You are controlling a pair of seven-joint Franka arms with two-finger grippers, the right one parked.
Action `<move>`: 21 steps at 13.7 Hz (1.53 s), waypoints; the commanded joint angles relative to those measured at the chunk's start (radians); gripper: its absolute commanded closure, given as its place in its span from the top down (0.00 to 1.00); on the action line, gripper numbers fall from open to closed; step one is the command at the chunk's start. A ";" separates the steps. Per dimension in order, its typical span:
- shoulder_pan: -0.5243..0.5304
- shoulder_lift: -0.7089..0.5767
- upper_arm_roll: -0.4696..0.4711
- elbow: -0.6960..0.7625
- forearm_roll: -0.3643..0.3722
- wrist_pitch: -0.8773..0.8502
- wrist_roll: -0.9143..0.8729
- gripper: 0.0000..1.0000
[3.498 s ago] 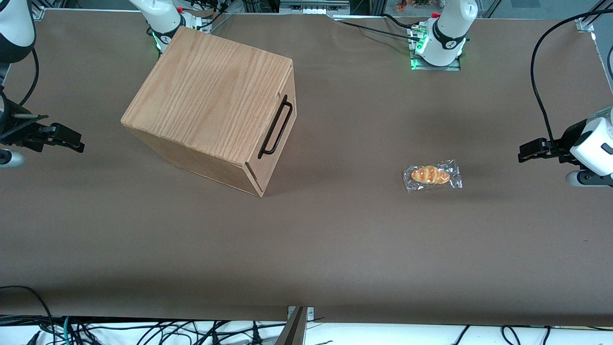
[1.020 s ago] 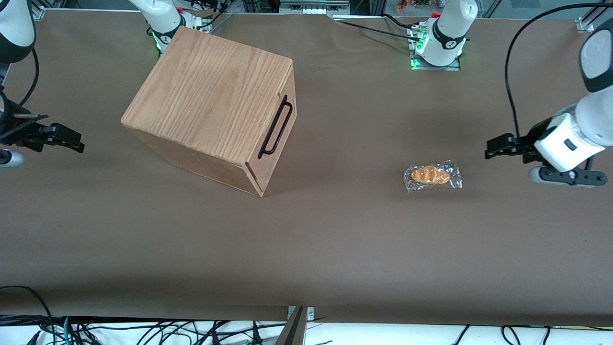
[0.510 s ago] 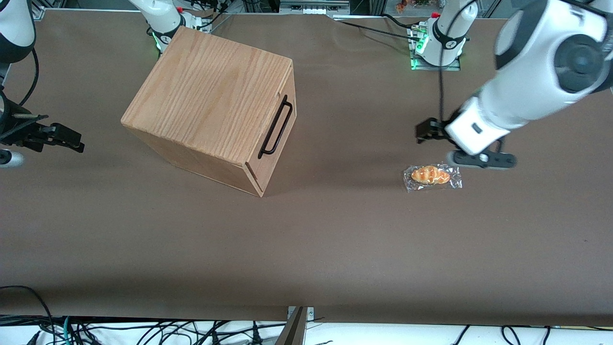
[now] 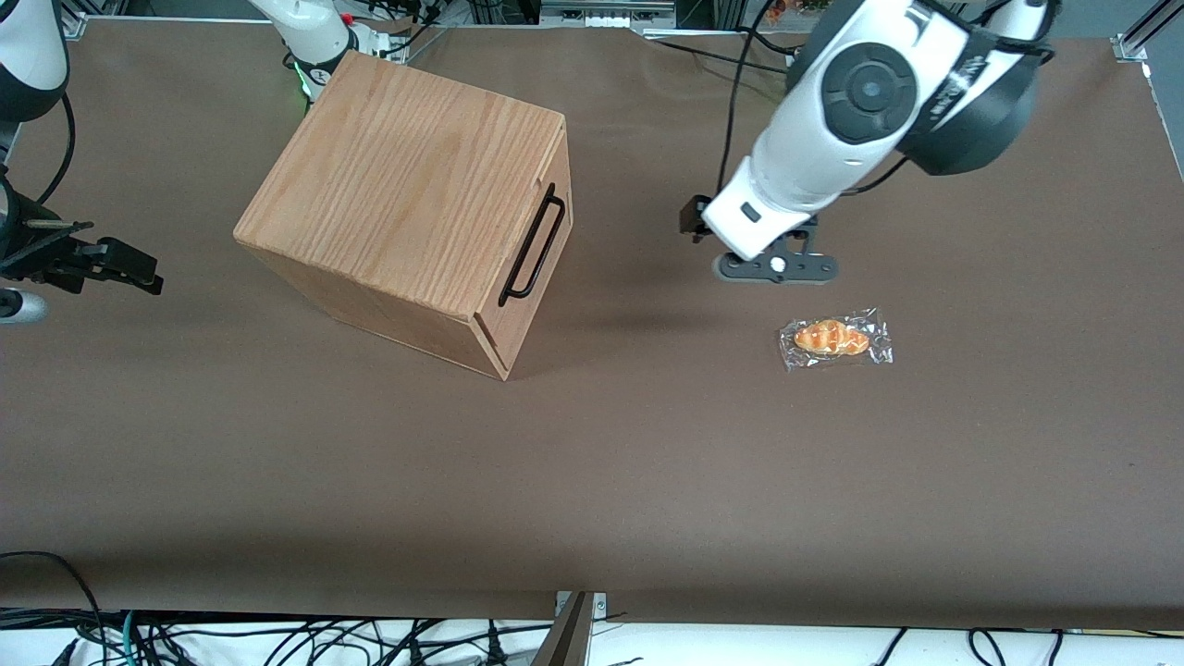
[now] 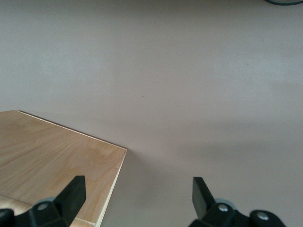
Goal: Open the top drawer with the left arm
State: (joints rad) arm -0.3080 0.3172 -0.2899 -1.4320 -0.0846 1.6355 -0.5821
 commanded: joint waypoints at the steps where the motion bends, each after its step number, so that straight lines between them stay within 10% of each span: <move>1: -0.043 0.022 0.005 0.011 -0.015 0.059 -0.071 1.00; 21: -0.223 0.243 -0.006 0.097 -0.018 0.342 -0.157 1.00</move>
State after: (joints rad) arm -0.5108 0.5137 -0.3025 -1.3784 -0.0846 1.9607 -0.7390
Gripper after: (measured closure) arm 0.000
